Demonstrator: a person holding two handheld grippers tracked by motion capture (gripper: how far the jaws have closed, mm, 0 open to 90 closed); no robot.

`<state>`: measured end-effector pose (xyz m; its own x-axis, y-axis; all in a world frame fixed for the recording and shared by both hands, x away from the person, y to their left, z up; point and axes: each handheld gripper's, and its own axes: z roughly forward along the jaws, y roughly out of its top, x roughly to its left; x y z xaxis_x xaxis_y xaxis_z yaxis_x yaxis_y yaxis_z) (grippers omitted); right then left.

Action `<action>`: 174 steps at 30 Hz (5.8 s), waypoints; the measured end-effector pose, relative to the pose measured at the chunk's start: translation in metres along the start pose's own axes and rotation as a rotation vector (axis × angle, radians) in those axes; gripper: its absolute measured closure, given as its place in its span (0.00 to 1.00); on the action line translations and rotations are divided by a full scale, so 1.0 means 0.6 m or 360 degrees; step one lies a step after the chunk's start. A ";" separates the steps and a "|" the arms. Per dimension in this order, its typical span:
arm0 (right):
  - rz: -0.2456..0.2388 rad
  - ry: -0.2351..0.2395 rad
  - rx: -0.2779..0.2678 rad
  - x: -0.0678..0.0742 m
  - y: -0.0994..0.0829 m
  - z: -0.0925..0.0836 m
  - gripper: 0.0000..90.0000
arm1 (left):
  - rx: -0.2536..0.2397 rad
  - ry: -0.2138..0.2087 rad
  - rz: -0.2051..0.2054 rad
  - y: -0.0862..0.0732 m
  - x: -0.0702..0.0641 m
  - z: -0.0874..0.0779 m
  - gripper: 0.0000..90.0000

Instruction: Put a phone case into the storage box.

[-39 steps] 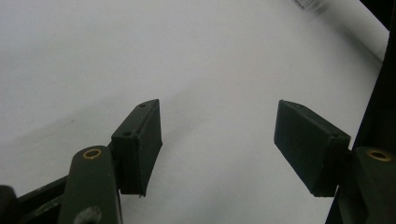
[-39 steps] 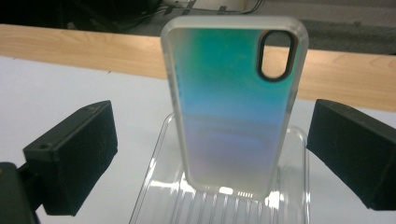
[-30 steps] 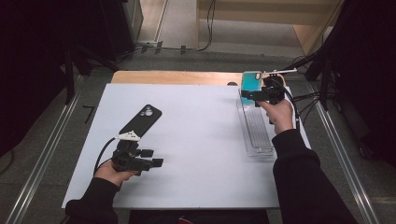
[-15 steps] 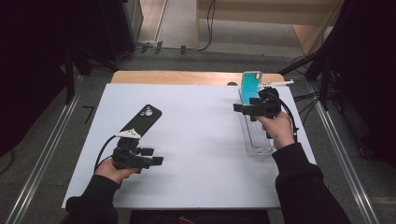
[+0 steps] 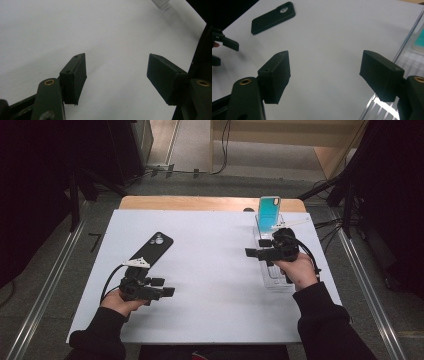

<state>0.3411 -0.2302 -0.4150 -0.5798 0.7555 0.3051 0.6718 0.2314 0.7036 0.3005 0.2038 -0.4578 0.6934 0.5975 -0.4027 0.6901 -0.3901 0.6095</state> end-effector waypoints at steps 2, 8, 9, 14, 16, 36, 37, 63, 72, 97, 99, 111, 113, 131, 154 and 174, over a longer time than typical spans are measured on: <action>-0.0028 0.0016 0.0017 0.008 -0.008 -0.002 0.25 | 0.0001 0.0000 0.0000 0.000 0.000 0.000 0.36; -0.0076 0.0075 0.0053 0.027 -0.032 -0.006 0.26 | 0.0003 0.0002 0.0005 0.001 -0.001 0.000 0.36; -0.0074 0.0086 0.0052 0.030 -0.037 -0.007 0.26 | 0.0000 -0.0003 0.0008 0.000 -0.001 0.000 0.36; -0.0104 0.0114 0.0055 0.040 -0.059 -0.015 0.26 | -0.0001 0.0001 0.0013 0.001 -0.002 -0.001 0.36; -0.0106 0.0127 0.0069 0.044 -0.069 -0.016 0.26 | -0.0002 -0.0001 0.0014 0.001 -0.002 -0.001 0.36; -0.0180 0.0197 0.0163 0.048 -0.158 -0.021 0.25 | -0.0009 -0.0015 0.0022 0.001 -0.005 -0.001 0.36; -0.0180 0.0193 0.0163 0.047 -0.162 -0.022 0.25 | -0.0007 -0.0015 0.0027 0.000 -0.006 -0.001 0.36; -0.0165 0.0200 0.0189 0.039 -0.179 -0.019 0.25 | -0.0079 0.0041 0.0059 0.003 0.007 -0.020 0.33; -0.0154 0.0190 0.0188 0.035 -0.179 -0.020 0.25 | -0.0134 0.0084 0.0054 0.006 0.027 -0.039 0.29; -0.0158 0.0186 0.0198 0.034 -0.179 -0.020 0.25 | -0.0132 0.0110 0.0054 0.078 0.085 -0.051 0.16; -0.0155 0.0187 0.0200 0.034 -0.180 -0.020 0.25 | -0.0121 0.0139 0.0069 0.087 0.091 -0.049 0.16; -0.0157 0.0194 0.0197 0.035 -0.180 -0.020 0.25 | -0.0107 0.0191 0.0124 0.122 0.128 -0.034 0.16; -0.0154 0.0198 0.0197 0.035 -0.180 -0.020 0.25 | -0.0103 0.0208 0.0123 0.123 0.135 -0.031 0.16; -0.0155 0.0195 0.0202 0.036 -0.182 -0.022 0.25 | -0.0130 0.0337 0.0092 0.145 0.188 -0.010 0.16; -0.0150 0.0206 0.0192 0.038 -0.184 -0.024 0.25 | -0.0038 0.0422 0.0090 0.121 0.209 0.014 0.17; -0.0155 0.0203 0.0198 0.039 -0.184 -0.023 0.25 | -0.0017 0.0530 0.0156 0.107 0.210 0.032 0.18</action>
<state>0.2470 -0.2463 -0.4767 -0.6931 0.6439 0.3242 0.6571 0.3794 0.6513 0.4361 0.2406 -0.4827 0.6496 0.7540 -0.0977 0.6200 -0.4510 0.6421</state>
